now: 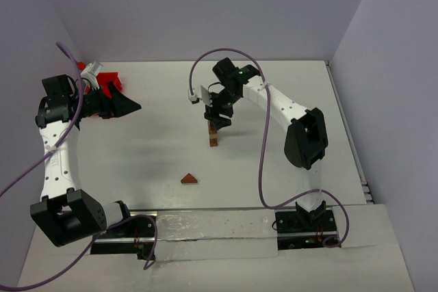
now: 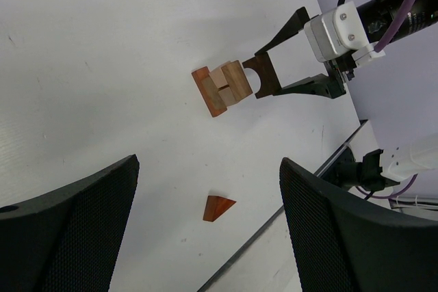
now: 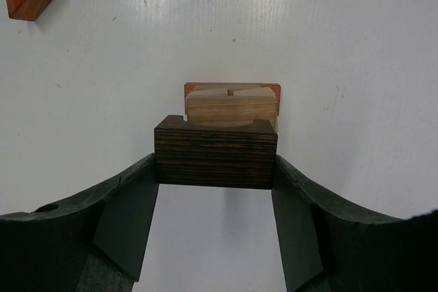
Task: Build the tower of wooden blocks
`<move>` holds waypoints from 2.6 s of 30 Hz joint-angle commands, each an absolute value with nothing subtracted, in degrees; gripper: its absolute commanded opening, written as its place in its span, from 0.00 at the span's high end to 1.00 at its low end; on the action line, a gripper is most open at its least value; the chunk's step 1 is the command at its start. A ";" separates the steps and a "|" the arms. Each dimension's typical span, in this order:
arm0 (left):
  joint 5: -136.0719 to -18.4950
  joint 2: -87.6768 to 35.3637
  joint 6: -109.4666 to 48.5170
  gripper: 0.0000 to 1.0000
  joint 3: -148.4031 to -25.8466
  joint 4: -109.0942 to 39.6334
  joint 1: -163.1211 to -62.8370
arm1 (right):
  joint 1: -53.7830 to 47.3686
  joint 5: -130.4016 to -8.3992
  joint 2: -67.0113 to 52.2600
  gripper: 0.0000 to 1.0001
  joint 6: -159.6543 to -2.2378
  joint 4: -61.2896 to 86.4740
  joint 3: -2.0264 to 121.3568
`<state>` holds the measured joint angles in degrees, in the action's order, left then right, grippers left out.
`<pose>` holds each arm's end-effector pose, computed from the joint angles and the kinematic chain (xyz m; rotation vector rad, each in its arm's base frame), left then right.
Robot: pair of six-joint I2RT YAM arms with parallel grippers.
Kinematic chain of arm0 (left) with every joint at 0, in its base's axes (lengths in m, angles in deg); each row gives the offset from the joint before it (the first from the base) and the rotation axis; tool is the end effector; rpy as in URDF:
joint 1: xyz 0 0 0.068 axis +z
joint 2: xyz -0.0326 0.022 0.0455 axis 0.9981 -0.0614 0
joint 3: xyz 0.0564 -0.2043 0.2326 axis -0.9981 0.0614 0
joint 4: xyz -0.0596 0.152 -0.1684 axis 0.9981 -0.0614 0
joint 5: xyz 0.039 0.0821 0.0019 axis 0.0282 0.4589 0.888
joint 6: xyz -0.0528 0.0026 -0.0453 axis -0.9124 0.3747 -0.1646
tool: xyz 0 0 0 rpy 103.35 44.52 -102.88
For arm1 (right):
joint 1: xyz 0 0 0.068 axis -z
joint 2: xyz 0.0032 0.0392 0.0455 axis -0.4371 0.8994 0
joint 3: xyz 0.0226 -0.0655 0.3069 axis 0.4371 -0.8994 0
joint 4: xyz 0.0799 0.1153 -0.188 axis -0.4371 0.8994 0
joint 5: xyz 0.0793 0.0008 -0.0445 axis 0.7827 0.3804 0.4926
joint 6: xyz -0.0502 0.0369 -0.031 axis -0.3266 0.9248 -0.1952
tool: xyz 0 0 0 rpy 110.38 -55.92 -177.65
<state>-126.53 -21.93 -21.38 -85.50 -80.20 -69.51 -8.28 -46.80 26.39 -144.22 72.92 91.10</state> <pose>0.2173 0.0164 0.3892 0.1239 2.0967 -1.0042 0.3279 0.2572 0.3078 -1.9551 1.7459 0.5989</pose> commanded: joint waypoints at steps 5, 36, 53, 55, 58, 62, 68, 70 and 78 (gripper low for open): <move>-128.38 -21.89 -20.10 0.11 -87.82 -80.22 -69.78 | -8.09 -46.29 28.00 0.77 -145.15 74.49 94.86; -127.38 -22.64 -19.69 0.01 -88.52 -80.69 -70.13 | -8.53 -46.10 30.72 0.69 -145.33 75.81 97.85; -127.34 -22.51 -19.86 0.01 -88.70 -80.52 -70.13 | -8.62 -46.19 31.21 0.64 -145.46 76.02 97.59; -127.38 -22.64 -19.83 0.01 -88.82 -80.64 -70.16 | -8.62 -46.25 31.34 0.63 -145.50 76.07 97.59; -127.38 -22.70 -19.77 0.01 -88.78 -80.69 -70.13 | -8.59 -46.31 31.31 0.60 -145.50 76.07 97.67; -127.38 -22.56 -19.86 0.01 -88.78 -80.60 -70.13 | -8.62 -46.45 31.42 0.59 -145.50 76.16 97.51; -127.47 -22.64 -19.69 0.01 -88.87 -80.69 -70.22 | -8.53 -46.28 31.68 0.58 -145.33 76.16 97.67; -127.47 -22.61 -19.69 0.01 -88.87 -80.69 -70.22 | -8.57 -46.25 31.69 0.58 -145.33 76.07 97.73; -127.51 -22.51 -19.64 0.01 -88.82 -80.78 -70.22 | -8.58 -46.10 31.87 0.58 -145.42 76.52 97.85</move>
<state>-126.63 -22.71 -21.13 -86.20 -80.96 -69.94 -8.32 -46.80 31.01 -144.69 75.53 95.77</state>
